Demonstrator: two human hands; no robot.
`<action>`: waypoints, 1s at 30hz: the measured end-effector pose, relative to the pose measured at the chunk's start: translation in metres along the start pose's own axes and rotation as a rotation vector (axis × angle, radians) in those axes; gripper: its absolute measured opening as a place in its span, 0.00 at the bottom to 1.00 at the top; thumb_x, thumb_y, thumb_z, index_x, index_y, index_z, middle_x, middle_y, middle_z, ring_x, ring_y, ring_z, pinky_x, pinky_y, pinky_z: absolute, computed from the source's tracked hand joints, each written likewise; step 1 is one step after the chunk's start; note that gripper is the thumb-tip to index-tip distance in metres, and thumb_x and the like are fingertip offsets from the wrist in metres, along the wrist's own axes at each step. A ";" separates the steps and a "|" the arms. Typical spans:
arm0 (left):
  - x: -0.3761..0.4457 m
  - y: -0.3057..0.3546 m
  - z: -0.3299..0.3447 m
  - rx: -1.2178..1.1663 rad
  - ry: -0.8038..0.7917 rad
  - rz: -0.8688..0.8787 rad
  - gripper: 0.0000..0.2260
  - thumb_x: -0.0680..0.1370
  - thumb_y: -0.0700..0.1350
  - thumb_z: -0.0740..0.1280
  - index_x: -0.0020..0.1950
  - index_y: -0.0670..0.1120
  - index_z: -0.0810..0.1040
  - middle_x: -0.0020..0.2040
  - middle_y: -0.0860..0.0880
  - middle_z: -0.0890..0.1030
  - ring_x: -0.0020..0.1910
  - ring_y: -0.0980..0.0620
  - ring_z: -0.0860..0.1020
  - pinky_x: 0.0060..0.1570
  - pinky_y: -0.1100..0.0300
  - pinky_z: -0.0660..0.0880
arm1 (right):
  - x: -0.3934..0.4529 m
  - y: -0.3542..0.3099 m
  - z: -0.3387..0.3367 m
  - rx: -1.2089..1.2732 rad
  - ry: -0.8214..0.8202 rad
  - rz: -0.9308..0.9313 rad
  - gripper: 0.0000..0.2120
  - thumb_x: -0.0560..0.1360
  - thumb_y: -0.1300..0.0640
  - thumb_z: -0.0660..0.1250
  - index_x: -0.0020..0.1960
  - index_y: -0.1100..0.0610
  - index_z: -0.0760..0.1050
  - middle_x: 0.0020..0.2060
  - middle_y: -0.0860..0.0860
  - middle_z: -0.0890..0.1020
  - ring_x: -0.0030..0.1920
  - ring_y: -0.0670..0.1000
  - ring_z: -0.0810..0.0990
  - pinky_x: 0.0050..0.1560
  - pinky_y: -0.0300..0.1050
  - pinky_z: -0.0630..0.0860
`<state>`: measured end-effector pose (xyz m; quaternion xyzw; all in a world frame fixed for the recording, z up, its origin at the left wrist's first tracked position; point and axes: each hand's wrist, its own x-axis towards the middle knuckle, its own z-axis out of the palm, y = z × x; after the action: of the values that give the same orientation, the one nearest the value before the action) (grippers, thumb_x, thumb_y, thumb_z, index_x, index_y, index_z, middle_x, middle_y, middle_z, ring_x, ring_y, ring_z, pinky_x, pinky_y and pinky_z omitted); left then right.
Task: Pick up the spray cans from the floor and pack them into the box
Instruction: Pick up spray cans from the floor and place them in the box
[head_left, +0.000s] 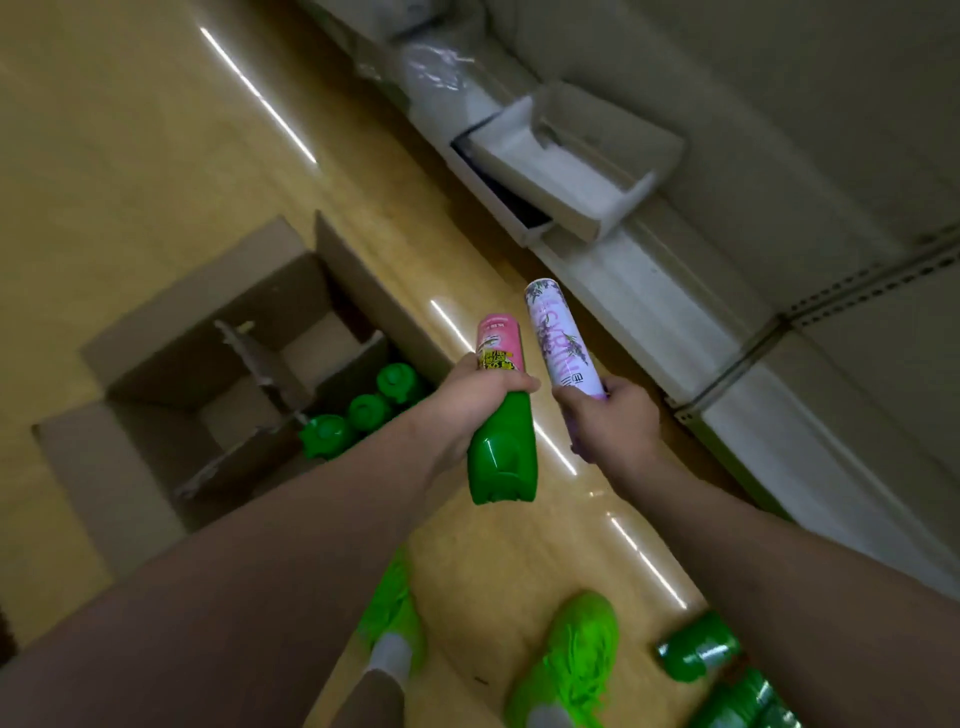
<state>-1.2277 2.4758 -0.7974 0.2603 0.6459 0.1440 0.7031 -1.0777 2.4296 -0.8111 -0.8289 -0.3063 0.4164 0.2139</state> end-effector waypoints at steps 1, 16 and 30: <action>-0.004 0.008 -0.019 -0.022 0.017 0.010 0.28 0.69 0.43 0.77 0.67 0.46 0.71 0.53 0.38 0.82 0.46 0.39 0.83 0.43 0.50 0.82 | -0.003 -0.016 0.010 -0.028 -0.026 -0.036 0.13 0.67 0.46 0.72 0.41 0.56 0.78 0.28 0.55 0.81 0.28 0.59 0.82 0.33 0.60 0.82; -0.027 0.018 -0.247 -0.046 0.116 -0.279 0.17 0.71 0.45 0.71 0.56 0.39 0.79 0.55 0.35 0.83 0.55 0.37 0.83 0.60 0.43 0.77 | -0.020 -0.128 0.141 -0.254 -0.129 -0.248 0.21 0.62 0.37 0.69 0.41 0.55 0.80 0.30 0.53 0.82 0.33 0.57 0.83 0.38 0.57 0.82; 0.090 -0.002 -0.215 -0.162 0.063 -0.300 0.20 0.74 0.44 0.72 0.64 0.41 0.77 0.47 0.41 0.84 0.37 0.45 0.84 0.36 0.53 0.81 | 0.024 -0.113 0.175 -0.418 -0.154 -0.346 0.16 0.67 0.41 0.73 0.44 0.52 0.79 0.33 0.48 0.79 0.36 0.49 0.77 0.30 0.41 0.66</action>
<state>-1.4282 2.5612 -0.8801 0.0986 0.6855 0.0972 0.7148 -1.2473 2.5444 -0.8536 -0.7563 -0.5378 0.3633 0.0826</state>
